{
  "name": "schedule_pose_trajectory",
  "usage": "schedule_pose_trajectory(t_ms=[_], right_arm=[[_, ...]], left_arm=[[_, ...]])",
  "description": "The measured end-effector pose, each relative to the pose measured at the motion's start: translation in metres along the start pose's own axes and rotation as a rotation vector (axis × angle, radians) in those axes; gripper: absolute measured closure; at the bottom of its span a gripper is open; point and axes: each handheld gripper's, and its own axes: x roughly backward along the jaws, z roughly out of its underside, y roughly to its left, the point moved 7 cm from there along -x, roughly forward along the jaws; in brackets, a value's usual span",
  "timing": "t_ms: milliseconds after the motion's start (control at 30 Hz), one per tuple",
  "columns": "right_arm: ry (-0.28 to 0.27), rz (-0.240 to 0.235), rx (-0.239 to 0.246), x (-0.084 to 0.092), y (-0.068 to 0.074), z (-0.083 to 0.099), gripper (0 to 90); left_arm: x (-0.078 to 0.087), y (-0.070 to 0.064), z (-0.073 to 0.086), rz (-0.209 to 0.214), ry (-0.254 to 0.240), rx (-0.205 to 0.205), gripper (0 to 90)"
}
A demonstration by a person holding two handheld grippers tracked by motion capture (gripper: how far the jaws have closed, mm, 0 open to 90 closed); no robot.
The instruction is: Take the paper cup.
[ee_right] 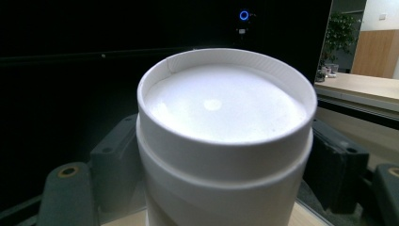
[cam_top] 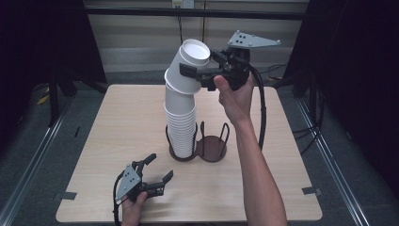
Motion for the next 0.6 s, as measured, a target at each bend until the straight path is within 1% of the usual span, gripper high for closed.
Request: schedule_pose_trajectory(t_ms=[133,333,367,400,433,500,533,600], right_arm=[[-0.011,0.001,-0.003,0.006,0.001,-0.002,22.3],[-0.024,0.018,-0.001,0.017,0.001,-0.004,22.4],[-0.023,0.021,-0.002,0.02,0.001,-0.003,22.4],[-0.024,0.023,-0.001,0.022,0.0,-0.003,22.4],[-0.026,0.026,-0.003,0.025,0.0,-0.003,22.4],[-0.026,0.034,-0.006,0.03,-0.001,-0.001,22.5],[-0.024,0.037,-0.005,0.032,-0.002,0.0,22.4],[-0.021,0.045,-0.005,0.038,-0.002,0.002,22.4]], left_arm=[[0.0,0.0,0.0,0.0,0.0,-0.001,15.6],[0.0,0.0,0.0,0.0,-0.001,0.001,15.6],[0.0,0.0,0.0,0.003,-0.002,0.01,15.6],[-0.001,0.0,0.0,0.004,-0.004,0.028,15.6],[-0.001,0.001,0.0,0.007,-0.001,0.01,15.6],[-0.001,0.0,0.0,0.01,0.004,0.0,15.6],[-0.001,-0.002,0.0,0.015,-0.002,0.019,15.6],[-0.001,-0.001,0.0,0.016,-0.005,0.003,15.5]])
